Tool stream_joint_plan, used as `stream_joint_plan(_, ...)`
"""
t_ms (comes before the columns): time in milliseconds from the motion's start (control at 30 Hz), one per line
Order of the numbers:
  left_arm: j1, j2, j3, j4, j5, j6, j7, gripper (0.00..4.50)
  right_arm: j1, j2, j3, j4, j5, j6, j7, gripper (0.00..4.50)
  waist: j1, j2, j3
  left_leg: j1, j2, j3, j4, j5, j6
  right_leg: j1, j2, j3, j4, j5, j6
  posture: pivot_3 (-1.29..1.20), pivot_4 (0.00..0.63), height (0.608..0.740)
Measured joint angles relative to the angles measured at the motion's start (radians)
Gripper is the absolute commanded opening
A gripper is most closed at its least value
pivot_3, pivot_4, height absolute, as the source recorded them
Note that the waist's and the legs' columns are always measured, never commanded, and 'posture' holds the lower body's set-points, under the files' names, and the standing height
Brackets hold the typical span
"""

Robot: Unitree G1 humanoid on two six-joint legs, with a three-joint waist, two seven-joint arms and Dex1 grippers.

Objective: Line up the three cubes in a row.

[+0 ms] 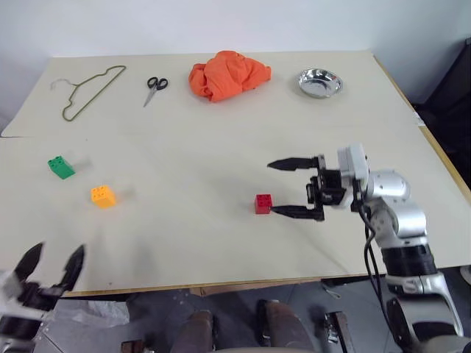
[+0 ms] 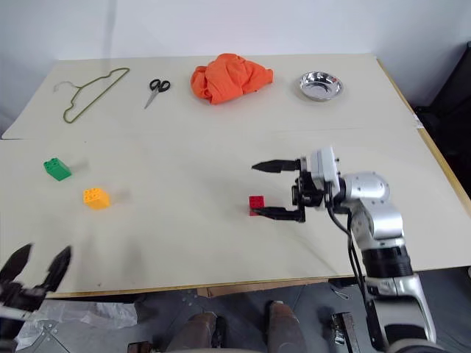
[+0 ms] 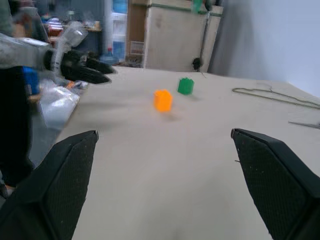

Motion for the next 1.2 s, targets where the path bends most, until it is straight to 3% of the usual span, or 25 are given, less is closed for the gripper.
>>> stream_joint_plan(167,0.023,-0.010,0.095,0.090,-0.092,-0.001,0.028,4.50,0.105,-0.093,-0.083,0.012,0.001,-0.059,0.024,4.46,0.020,-0.001,0.000,0.002,-0.002,0.002,0.001,-0.001,0.002,0.002,-0.002,0.002,0.000,0.000,0.001,0.00,0.150,0.740)
stream_joint_plan(333,-0.010,0.015,0.079,0.138,-0.094,-0.003,0.012,4.50,0.133,-0.124,-0.104,0.039,0.002,-0.088,0.058,4.46,0.015,-0.001,0.000,0.004,0.000,0.002,0.000,-0.001,0.001,0.003,-0.002,0.002,0.000,0.000,0.000,0.00,0.150,0.740)
stream_joint_plan(533,-0.169,0.187,0.034,0.148,-0.083,0.088,0.109,4.50,0.121,-0.114,-0.101,0.037,0.009,-0.096,0.039,4.46,0.017,-0.001,0.000,0.003,0.000,0.001,0.000,0.001,-0.001,0.001,-0.002,0.002,0.004,0.000,0.000,0.00,0.150,0.740)
stream_joint_plan(633,-0.318,0.276,0.014,0.168,-0.036,0.167,0.260,4.50,0.119,-0.113,-0.100,0.035,0.010,-0.088,0.028,4.46,0.019,-0.001,0.000,0.003,-0.001,0.001,0.001,0.001,-0.001,0.001,-0.002,0.001,0.005,0.000,0.000,0.00,0.150,0.740)
stream_joint_plan(867,-0.731,0.380,-0.087,0.309,0.041,0.329,0.552,4.50,0.110,-0.094,-0.065,-0.047,0.035,0.006,-0.048,4.46,0.013,-0.001,0.000,0.002,-0.002,0.002,0.001,0.003,-0.003,-0.003,0.000,0.001,0.010,0.000,0.001,0.00,0.150,0.740)
stream_joint_plan(1200,-1.017,0.391,-0.255,0.641,0.217,0.340,0.627,4.50,0.072,-0.092,-0.021,-0.207,0.107,0.182,-0.134,4.46,0.018,-0.002,-0.001,0.001,-0.002,0.003,0.002,0.003,-0.003,-0.004,0.000,-0.003,0.011,0.000,0.001,0.00,0.150,0.740)
